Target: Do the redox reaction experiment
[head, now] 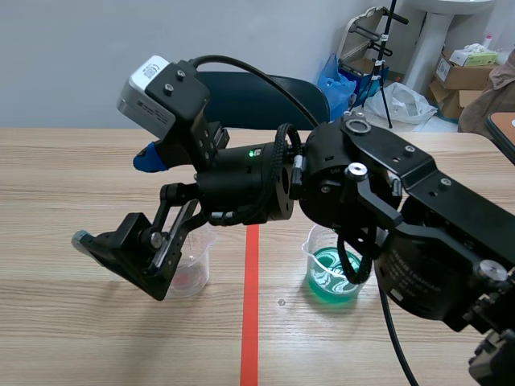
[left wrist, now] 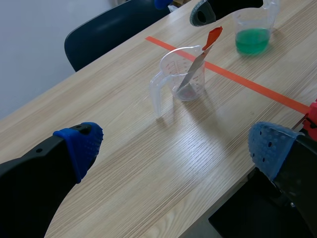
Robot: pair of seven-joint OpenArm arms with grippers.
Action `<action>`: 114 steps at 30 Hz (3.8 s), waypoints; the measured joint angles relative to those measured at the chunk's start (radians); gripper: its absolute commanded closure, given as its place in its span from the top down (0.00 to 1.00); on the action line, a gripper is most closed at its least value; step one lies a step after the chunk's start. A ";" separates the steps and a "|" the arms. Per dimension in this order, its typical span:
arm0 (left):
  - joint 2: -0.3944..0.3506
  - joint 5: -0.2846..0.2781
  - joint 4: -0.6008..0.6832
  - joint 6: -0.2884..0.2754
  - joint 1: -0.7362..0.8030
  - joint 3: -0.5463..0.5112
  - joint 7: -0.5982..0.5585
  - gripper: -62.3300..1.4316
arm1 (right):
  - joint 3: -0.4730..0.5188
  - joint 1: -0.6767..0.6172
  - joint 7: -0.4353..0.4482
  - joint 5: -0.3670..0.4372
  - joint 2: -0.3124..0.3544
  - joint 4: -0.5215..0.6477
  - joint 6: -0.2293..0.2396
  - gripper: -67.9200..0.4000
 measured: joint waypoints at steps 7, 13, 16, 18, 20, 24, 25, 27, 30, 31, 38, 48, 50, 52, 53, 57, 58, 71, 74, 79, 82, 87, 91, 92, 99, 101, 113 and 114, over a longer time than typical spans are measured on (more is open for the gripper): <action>0.000 0.000 0.000 0.000 0.000 0.000 0.000 1.00 | 0.000 0.000 0.000 0.000 0.000 0.000 0.000 1.00; 0.000 0.000 0.000 0.000 0.000 0.000 0.000 1.00 | 0.000 0.000 0.000 0.000 0.000 0.000 0.000 1.00; 0.000 0.000 0.000 0.000 0.000 0.000 0.000 1.00 | 0.000 0.000 0.000 0.000 0.000 0.000 0.000 1.00; 0.000 0.000 0.000 0.000 0.000 0.000 0.000 1.00 | 0.000 0.000 0.000 0.000 0.000 0.000 0.000 1.00; 0.000 0.000 0.000 0.000 0.000 0.000 0.000 1.00 | 0.000 0.000 0.000 0.000 0.000 0.000 0.000 1.00; 0.000 0.000 0.000 0.000 0.000 0.000 0.000 1.00 | 0.000 0.000 0.000 0.000 0.000 0.000 0.000 1.00; 0.000 0.000 0.000 0.000 0.000 0.000 0.000 1.00 | 0.000 0.000 0.000 0.000 0.000 0.000 0.000 1.00; 0.000 0.000 0.000 0.000 0.000 0.000 0.000 1.00 | 0.000 0.000 0.000 0.000 0.000 0.000 0.000 1.00; 0.000 0.000 0.000 0.000 0.000 0.000 0.000 1.00 | 0.000 0.000 0.000 0.000 0.000 0.000 0.000 1.00; 0.000 0.000 0.000 0.000 0.000 0.000 0.000 1.00 | 0.000 0.000 0.000 0.000 0.000 0.000 0.000 1.00; 0.000 0.000 0.000 0.000 0.000 0.000 0.000 1.00 | 0.000 0.000 0.000 0.000 0.000 0.000 0.000 1.00; 0.000 0.000 0.000 0.000 0.000 0.000 0.000 1.00 | 0.000 0.000 0.000 0.000 0.000 0.000 0.000 1.00; 0.000 0.000 0.000 0.000 0.000 0.000 0.000 1.00 | 0.000 0.000 0.000 0.000 0.000 0.000 0.000 1.00; 0.000 0.000 0.000 0.000 0.000 0.000 0.000 1.00 | 0.000 0.000 0.000 0.000 0.000 0.000 0.000 1.00; 0.000 0.000 0.000 0.000 0.000 0.000 0.000 1.00 | 0.000 0.000 0.000 0.000 0.000 0.000 0.000 1.00; 0.000 0.000 0.000 0.000 0.000 0.000 0.000 1.00 | 0.000 0.000 0.000 0.000 0.000 0.000 0.000 1.00; 0.000 0.000 0.000 0.000 0.000 0.000 0.000 1.00 | 0.000 0.000 0.000 0.000 0.000 0.000 0.000 1.00; 0.000 0.000 0.000 0.000 0.000 0.000 0.000 1.00 | 0.000 0.000 -0.001 0.000 0.000 0.000 0.000 1.00; 0.000 0.000 0.000 0.000 0.000 0.000 0.000 1.00 | 0.000 0.000 -0.001 0.000 0.000 0.000 0.000 1.00; 0.000 0.000 0.000 0.000 0.000 0.000 0.000 1.00 | 0.025 -0.003 -0.002 0.000 0.000 0.000 0.000 1.00; 0.000 0.000 0.000 0.000 0.000 0.000 0.000 1.00 | 0.092 -0.017 -0.001 -0.003 0.000 0.000 0.000 1.00; 0.000 0.000 0.000 0.000 0.000 0.000 0.000 1.00 | 0.208 -0.058 -0.001 -0.026 0.047 0.047 -0.004 1.00; 0.000 0.000 0.000 0.000 0.000 0.000 0.000 1.00 | 0.307 -0.120 0.000 -0.027 0.085 0.145 -0.004 1.00; 0.000 0.000 0.000 0.000 0.000 0.000 0.000 1.00 | 0.330 -0.140 0.000 -0.030 0.095 0.172 -0.004 1.00; 0.000 0.000 0.000 0.000 0.000 0.000 0.000 1.00 | 0.515 -0.354 0.000 -0.102 0.134 0.383 -0.019 1.00; 0.000 0.000 0.000 0.000 0.000 0.000 0.000 1.00 | 0.576 -0.421 0.000 -0.121 0.134 0.435 -0.021 1.00; 0.000 0.000 0.000 0.000 0.000 0.000 0.000 1.00 | 0.867 -0.778 0.178 -0.135 0.139 0.608 -0.038 1.00; 0.000 0.000 0.000 0.000 0.000 0.000 0.000 1.00 | 0.879 -0.804 0.202 -0.135 0.139 0.608 -0.038 1.00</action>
